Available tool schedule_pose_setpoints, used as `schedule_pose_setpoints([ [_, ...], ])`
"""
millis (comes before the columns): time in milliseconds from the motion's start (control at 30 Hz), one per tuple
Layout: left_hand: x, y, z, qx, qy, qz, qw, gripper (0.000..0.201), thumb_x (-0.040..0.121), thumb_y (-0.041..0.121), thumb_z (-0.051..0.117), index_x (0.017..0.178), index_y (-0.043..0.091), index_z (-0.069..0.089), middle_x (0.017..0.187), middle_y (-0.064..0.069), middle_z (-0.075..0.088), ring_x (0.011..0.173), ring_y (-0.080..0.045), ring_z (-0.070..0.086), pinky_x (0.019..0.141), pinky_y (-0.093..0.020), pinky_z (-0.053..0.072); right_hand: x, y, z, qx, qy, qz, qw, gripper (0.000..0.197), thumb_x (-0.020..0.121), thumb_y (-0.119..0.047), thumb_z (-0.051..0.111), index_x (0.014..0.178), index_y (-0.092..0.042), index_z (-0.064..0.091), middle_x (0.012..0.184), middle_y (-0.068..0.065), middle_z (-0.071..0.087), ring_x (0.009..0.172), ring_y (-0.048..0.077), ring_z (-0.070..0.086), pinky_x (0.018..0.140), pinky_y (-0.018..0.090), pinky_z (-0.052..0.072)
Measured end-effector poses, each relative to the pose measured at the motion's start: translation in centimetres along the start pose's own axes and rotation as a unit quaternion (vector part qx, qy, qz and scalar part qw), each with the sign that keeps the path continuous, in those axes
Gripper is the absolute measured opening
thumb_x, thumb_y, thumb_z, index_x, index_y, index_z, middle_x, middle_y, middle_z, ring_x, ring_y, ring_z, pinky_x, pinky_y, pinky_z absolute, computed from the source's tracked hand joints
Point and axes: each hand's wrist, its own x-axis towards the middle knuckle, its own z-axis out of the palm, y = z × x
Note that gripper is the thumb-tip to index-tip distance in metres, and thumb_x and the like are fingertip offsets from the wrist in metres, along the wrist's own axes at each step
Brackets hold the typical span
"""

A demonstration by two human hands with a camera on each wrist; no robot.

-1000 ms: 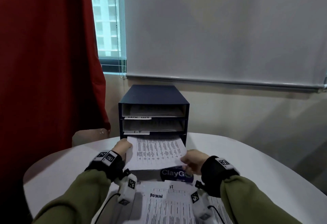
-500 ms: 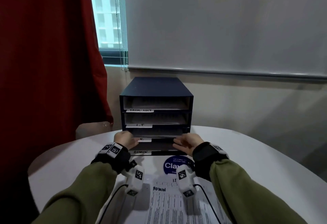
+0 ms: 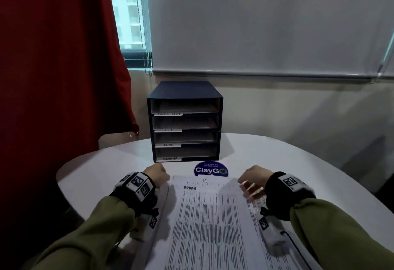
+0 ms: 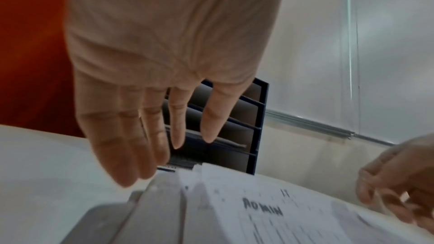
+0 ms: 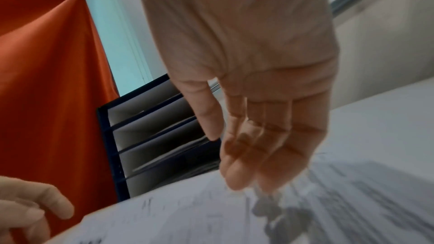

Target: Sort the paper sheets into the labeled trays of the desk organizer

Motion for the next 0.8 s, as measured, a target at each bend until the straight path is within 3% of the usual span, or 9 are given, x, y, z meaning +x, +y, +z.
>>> schedule_pose_setpoints([
  [133, -1.4, -1.3, 1.2, -0.062, -0.055, -0.067, 0.994, 0.017, 0.089, 0.012, 0.056, 0.075, 0.002, 0.053, 0.058, -0.010, 0.055, 0.051, -0.023, 0.054, 0.061, -0.028, 0.047, -1.9, 2.5, 0.3, -0.040, 0.010, 0.042, 0.998, 0.015, 0.090, -0.010, 0.053, 0.075, -0.009, 0.052, 0.071, 0.009, 0.055, 0.057, 0.021, 0.054, 0.036, 0.020, 0.048],
  [267, -2.4, -2.2, 2.1, -0.180, -0.106, -0.143, 0.967, 0.015, 0.081, 0.009, 0.066, 0.079, -0.003, 0.057, 0.049, -0.013, 0.054, 0.050, -0.024, 0.054, 0.059, -0.031, 0.049, -2.4, 3.8, 0.8, 0.026, -0.015, 0.062, 0.998, 0.009, 0.088, -0.002, 0.058, 0.080, 0.001, 0.057, 0.071, 0.016, 0.056, 0.059, 0.026, 0.054, 0.049, 0.035, 0.054],
  [367, -2.9, -1.9, 2.7, -0.155, -0.106, -0.132, 0.973, 0.014, 0.077, 0.008, 0.071, 0.080, -0.003, 0.063, 0.060, -0.014, 0.061, 0.064, -0.028, 0.060, 0.071, -0.039, 0.053, -3.3, 3.8, 1.4, 0.039, -0.016, 0.061, 0.997, 0.005, 0.085, 0.002, 0.060, 0.087, 0.004, 0.056, 0.070, 0.015, 0.055, 0.053, 0.025, 0.054, 0.049, 0.031, 0.050],
  [433, -2.9, -1.8, 3.1, -0.128, -0.093, -0.121, 0.980, 0.018, 0.074, 0.011, 0.074, 0.081, -0.003, 0.065, 0.065, -0.012, 0.059, 0.071, -0.028, 0.058, 0.076, -0.038, 0.052, -3.7, 3.5, 1.8, -0.002, -0.016, 0.051, 0.999, 0.007, 0.081, 0.005, 0.060, 0.076, 0.001, 0.056, 0.066, 0.014, 0.054, 0.053, 0.025, 0.054, 0.048, 0.027, 0.049],
  [533, -1.9, -2.4, 3.9, -0.102, -0.084, -0.120, 0.984, 0.054, 0.061, 0.016, 0.081, 0.105, -0.009, 0.062, 0.065, -0.013, 0.054, 0.076, -0.028, 0.054, 0.075, -0.037, 0.048, -3.7, 3.4, 2.2, -0.095, -0.010, 0.029, 0.995, 0.016, 0.081, 0.001, 0.062, 0.069, -0.007, 0.055, 0.068, 0.009, 0.056, 0.064, 0.025, 0.057, 0.055, 0.024, 0.050],
  [600, -0.4, -3.1, 4.6, -0.085, -0.096, -0.124, 0.984, 0.063, 0.058, 0.014, 0.082, 0.109, -0.012, 0.055, 0.073, -0.025, 0.059, 0.075, -0.028, 0.052, 0.073, -0.037, 0.046, -3.8, 3.3, 2.4, -0.132, -0.002, 0.017, 0.991, 0.015, 0.082, -0.003, 0.062, 0.074, -0.010, 0.053, 0.071, 0.004, 0.055, 0.063, 0.021, 0.056, 0.045, 0.017, 0.047],
  [633, -0.3, -3.1, 4.6, -0.083, -0.096, -0.123, 0.984, 0.065, 0.058, 0.013, 0.082, 0.109, -0.014, 0.053, 0.076, -0.029, 0.060, 0.072, -0.027, 0.051, 0.072, -0.037, 0.045, -3.7, 3.2, 2.4, -0.165, 0.009, 0.013, 0.986, 0.019, 0.083, -0.004, 0.062, 0.069, -0.011, 0.051, 0.068, 0.002, 0.053, 0.060, 0.019, 0.055, 0.041, 0.014, 0.042],
  [700, -0.1, -3.2, 4.5, -0.081, -0.091, -0.126, 0.984, 0.064, 0.056, 0.015, 0.083, 0.105, -0.014, 0.053, 0.067, -0.019, 0.058, 0.070, -0.026, 0.051, 0.071, -0.035, 0.044, -3.7, 3.3, 2.5, -0.181, 0.020, 0.000, 0.983, 0.027, 0.084, -0.003, 0.062, 0.063, -0.010, 0.047, 0.063, 0.003, 0.051, 0.053, 0.015, 0.050, 0.035, 0.012, 0.036],
  [800, -1.8, -2.1, 4.0, -0.058, -0.077, -0.103, 0.990, 0.037, 0.066, 0.022, 0.080, 0.092, -0.002, 0.067, 0.077, -0.008, 0.062, 0.072, -0.024, 0.057, 0.068, -0.026, 0.046, -3.0, 3.8, 2.5, -0.164, 0.009, -0.002, 0.986, 0.023, 0.083, 0.004, 0.061, 0.067, -0.007, 0.048, 0.065, 0.008, 0.052, 0.053, 0.018, 0.050, 0.041, 0.019, 0.044],
])
